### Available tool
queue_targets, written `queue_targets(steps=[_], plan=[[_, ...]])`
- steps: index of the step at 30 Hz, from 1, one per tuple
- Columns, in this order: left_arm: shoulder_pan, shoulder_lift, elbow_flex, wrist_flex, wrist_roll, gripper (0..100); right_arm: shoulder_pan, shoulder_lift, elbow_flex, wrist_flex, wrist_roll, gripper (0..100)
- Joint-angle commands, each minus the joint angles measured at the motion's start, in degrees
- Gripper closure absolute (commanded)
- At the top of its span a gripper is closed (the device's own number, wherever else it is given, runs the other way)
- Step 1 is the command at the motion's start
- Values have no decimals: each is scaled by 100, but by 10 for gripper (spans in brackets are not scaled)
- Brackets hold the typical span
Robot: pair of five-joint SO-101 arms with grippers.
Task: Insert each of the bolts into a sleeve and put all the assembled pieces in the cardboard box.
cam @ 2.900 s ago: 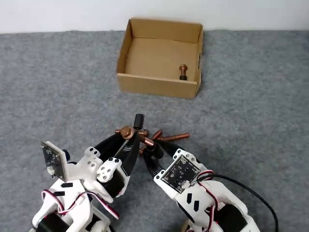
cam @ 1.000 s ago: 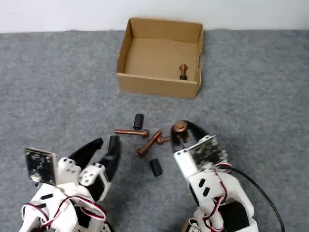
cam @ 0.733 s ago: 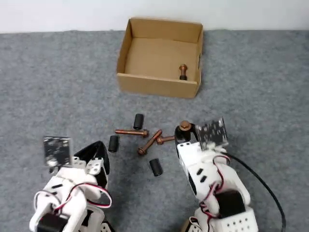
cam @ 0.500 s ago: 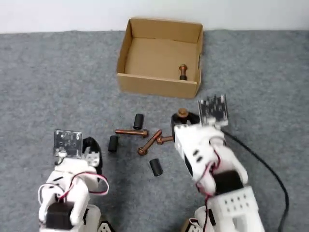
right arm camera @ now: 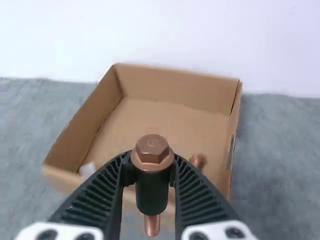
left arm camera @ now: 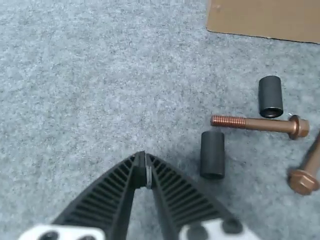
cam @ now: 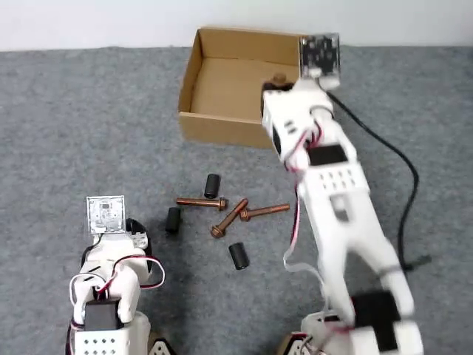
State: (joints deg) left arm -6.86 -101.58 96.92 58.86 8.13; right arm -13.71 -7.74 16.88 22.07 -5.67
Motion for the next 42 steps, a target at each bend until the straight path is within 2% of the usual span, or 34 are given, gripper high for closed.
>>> queue_targets(steps=[1, 7, 10, 15, 19, 22, 25, 27, 33, 37, 42], plan=[[-26, -18, -40, -123, -18, 995, 48, 1059, -1477, -330, -44, 991], [-26, -18, -40, -114, -18, 995, 31, 3222, -3446, -321, -26, 991], [-26, -18, -40, -114, -18, 995, 4, 4233, -4281, -215, 352, 991], [-26, -9, -40, -141, -18, 995, -92, 5596, -5662, 576, 985, 991], [-26, -9, -40, -149, -18, 995, -127, 6457, -6884, 1455, 1160, 988], [-26, -9, -40, -149, -18, 995, -136, 6976, -7798, 2000, 1169, 933], [-26, -9, -40, -149, -18, 995, -145, 7380, -8659, 2563, 1169, 841], [-26, -9, -40, -149, -18, 995, -154, 7582, -9187, 2905, 1169, 829], [-26, -9, -40, -149, -18, 995, -171, 7802, -10558, 3776, 1169, 908], [-53, -9, -40, -149, -18, 995, -321, 7793, -11358, 4743, 1160, 994], [-62, -9, -40, -149, -18, 995, -470, 7371, -11323, 5587, 1134, 991]])
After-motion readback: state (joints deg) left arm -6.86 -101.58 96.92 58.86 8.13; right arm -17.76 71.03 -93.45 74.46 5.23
